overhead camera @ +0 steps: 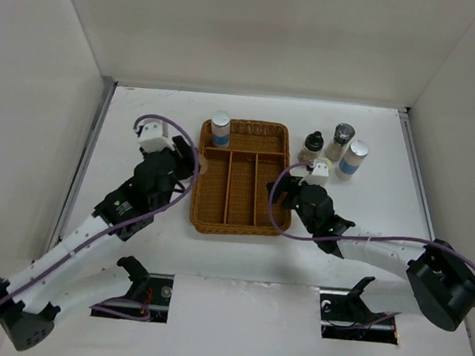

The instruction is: Organize the condiment bottles

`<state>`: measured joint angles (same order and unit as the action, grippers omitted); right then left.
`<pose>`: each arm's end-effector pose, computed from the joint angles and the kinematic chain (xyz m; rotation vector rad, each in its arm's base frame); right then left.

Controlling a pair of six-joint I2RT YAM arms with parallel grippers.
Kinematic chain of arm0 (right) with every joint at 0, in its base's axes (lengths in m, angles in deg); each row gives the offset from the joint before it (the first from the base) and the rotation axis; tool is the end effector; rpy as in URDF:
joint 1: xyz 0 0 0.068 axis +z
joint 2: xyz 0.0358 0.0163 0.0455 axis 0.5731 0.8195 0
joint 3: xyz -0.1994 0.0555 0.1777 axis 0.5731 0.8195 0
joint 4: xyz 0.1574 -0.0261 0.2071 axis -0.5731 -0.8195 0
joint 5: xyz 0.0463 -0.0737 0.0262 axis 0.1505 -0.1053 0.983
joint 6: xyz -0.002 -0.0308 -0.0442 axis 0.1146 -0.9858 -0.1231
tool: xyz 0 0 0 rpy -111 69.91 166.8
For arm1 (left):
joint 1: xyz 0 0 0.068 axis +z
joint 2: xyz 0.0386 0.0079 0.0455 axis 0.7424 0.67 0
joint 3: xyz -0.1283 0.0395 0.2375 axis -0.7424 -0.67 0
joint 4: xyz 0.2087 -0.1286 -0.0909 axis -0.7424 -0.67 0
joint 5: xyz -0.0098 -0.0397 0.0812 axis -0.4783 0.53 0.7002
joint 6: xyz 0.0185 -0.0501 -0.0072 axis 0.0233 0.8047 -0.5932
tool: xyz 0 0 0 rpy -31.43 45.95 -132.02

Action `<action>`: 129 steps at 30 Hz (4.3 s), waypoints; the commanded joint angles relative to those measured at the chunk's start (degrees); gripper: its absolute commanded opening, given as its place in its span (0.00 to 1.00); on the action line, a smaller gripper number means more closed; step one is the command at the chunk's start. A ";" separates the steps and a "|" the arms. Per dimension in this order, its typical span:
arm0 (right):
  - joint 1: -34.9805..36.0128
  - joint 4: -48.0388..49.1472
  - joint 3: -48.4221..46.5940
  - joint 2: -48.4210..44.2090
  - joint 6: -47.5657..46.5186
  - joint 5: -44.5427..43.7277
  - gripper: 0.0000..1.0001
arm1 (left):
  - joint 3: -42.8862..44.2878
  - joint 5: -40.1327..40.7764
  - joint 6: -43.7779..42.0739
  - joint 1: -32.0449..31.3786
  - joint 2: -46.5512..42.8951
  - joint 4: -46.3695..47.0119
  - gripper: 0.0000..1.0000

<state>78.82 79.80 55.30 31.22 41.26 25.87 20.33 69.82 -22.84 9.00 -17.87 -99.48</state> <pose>0.1987 0.1725 0.2037 0.0455 1.8844 0.5378 0.1513 -0.0952 0.3504 -0.3475 1.7696 -0.3241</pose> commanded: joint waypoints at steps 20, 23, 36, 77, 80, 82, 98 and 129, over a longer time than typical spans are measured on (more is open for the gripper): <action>-2.07 2.02 0.76 -3.38 1.42 -3.88 0.82 | 17.76 -9.65 -7.04 -1.89 50.08 29.86 0.34; -2.59 2.03 0.94 -3.38 1.77 -3.71 0.82 | 17.76 -9.73 -7.04 -1.80 51.49 29.25 0.34; -2.51 1.85 0.76 -3.38 1.60 -3.44 0.84 | 15.39 -9.73 -4.67 -1.97 52.82 28.80 0.68; -2.42 1.50 -0.91 -0.22 1.42 -1.51 0.89 | -2.54 -3.58 -9.41 15.60 31.89 21.77 0.77; -2.42 1.85 -0.73 -0.13 1.69 -1.42 0.89 | -2.19 -4.10 -9.41 16.04 34.35 22.91 0.76; -2.42 1.41 -1.00 -0.21 1.43 -1.42 0.89 | -2.01 -4.98 -9.41 16.04 35.85 23.70 0.74; -2.33 2.03 -0.82 0.40 1.95 -0.98 0.89 | 0.70 6.00 -15.65 5.78 19.34 18.70 0.41; -5.23 4.75 5.68 -11.29 3.45 -7.49 0.80 | 2.21 0.11 -6.34 -16.39 37.00 18.52 0.41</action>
<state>73.93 81.19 61.02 20.57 44.41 19.51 23.72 68.99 -29.50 -6.72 18.31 -79.40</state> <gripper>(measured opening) 0.806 0.614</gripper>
